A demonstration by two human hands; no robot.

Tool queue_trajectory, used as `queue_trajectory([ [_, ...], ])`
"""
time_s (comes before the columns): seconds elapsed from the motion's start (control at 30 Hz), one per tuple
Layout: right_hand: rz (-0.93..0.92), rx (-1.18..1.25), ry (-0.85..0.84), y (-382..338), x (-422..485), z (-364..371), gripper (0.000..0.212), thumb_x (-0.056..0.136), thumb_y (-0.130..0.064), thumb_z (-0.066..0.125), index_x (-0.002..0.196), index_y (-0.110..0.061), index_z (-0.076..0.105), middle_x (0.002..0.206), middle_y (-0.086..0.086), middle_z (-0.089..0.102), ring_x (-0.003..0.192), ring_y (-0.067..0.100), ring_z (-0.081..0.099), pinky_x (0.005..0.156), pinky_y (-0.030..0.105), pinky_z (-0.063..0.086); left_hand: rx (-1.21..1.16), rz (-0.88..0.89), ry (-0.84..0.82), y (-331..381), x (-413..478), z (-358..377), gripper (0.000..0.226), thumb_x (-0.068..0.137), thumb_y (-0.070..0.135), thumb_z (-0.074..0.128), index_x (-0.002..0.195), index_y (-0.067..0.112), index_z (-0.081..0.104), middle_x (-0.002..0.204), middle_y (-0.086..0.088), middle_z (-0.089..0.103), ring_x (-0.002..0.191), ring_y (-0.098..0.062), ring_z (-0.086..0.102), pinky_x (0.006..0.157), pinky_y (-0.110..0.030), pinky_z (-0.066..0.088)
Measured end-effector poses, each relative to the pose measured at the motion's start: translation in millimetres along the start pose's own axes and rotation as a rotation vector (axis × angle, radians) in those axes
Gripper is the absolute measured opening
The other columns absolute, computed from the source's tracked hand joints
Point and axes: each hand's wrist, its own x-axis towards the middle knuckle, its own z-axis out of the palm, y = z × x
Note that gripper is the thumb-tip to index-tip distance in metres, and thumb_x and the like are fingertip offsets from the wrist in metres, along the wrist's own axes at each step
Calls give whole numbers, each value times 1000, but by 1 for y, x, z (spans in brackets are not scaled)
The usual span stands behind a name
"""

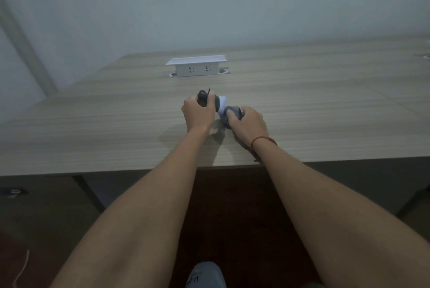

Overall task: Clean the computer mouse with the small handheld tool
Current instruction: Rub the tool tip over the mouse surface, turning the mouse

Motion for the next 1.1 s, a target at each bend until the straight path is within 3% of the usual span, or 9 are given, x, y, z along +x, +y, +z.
queue_trajectory([
  [0.1, 27, 124, 15, 0, 4, -6, 31, 89, -35, 47, 64, -17, 46, 69, 3, 54, 72, 26, 53, 64, 34, 42, -50, -35, -56, 1, -3, 5, 29, 88, 31, 65, 83, 2, 69, 79, -7, 68, 76, -20, 65, 70, -28, 53],
  [0.2, -12, 103, -56, 3, 1, -5, 21, 81, -41, 57, 83, -22, 61, 83, 0, 66, 82, 22, 63, 73, 36, 53, 128, -38, -88, -11, -1, 4, 31, 88, 31, 65, 90, -1, 68, 92, -15, 69, 86, -28, 67, 71, -29, 50],
  [0.3, -37, 10, -77, 3, 0, -1, 40, 73, -49, 65, 105, -25, 61, 97, -3, 66, 92, 21, 62, 84, 41, 54, 140, -3, -81, -17, 0, -1, 34, 88, 32, 64, 87, -2, 67, 87, -15, 68, 81, -27, 65, 68, -31, 49],
  [0.43, -31, -78, -47, 2, 1, -1, 45, 76, -49, 69, 111, -21, 61, 98, -1, 66, 90, 21, 62, 82, 39, 55, 4, 41, -70, -13, -4, -2, 35, 89, 34, 62, 82, 1, 68, 77, -10, 67, 77, -25, 66, 72, -36, 58],
  [0.57, -42, -112, -41, 1, -1, 0, 54, 73, -53, 73, 113, -19, 60, 101, 0, 67, 90, 19, 63, 82, 39, 57, 157, 28, -147, -18, 0, -5, 32, 89, 31, 63, 86, -1, 68, 81, -10, 66, 75, -22, 62, 66, -30, 50],
  [0.67, -49, -116, -57, -1, -5, 0, 56, 68, -64, 67, 106, -23, 64, 93, -4, 69, 85, 17, 66, 77, 38, 58, 166, 10, -93, -21, 5, -10, 31, 90, 30, 62, 89, 0, 67, 82, -9, 63, 75, -20, 58, 65, -26, 42],
  [0.77, -32, -67, 42, -5, -7, -6, 51, 79, -64, 53, 100, -19, 66, 83, -4, 63, 81, 20, 63, 72, 35, 54, 98, -26, -41, -26, 6, -11, 31, 90, 31, 61, 90, 1, 67, 86, -12, 66, 83, -25, 63, 75, -32, 53],
  [0.93, 81, 67, 53, -4, 13, -7, 52, 93, -43, 45, 138, -16, 49, 138, 8, 56, 122, 28, 54, 100, 39, 44, 42, -84, -61, -33, 5, -16, 33, 90, 34, 60, 90, 1, 67, 87, -12, 67, 83, -24, 63, 79, -35, 54],
  [1.1, -17, 60, -127, -8, 31, 8, 47, 92, -30, 48, 139, -19, 51, 144, 7, 52, 132, 27, 48, 112, 44, 37, 7, -88, -66, -35, 7, -16, 30, 91, 32, 60, 91, 3, 67, 85, -9, 65, 79, -20, 61, 75, -31, 52],
])
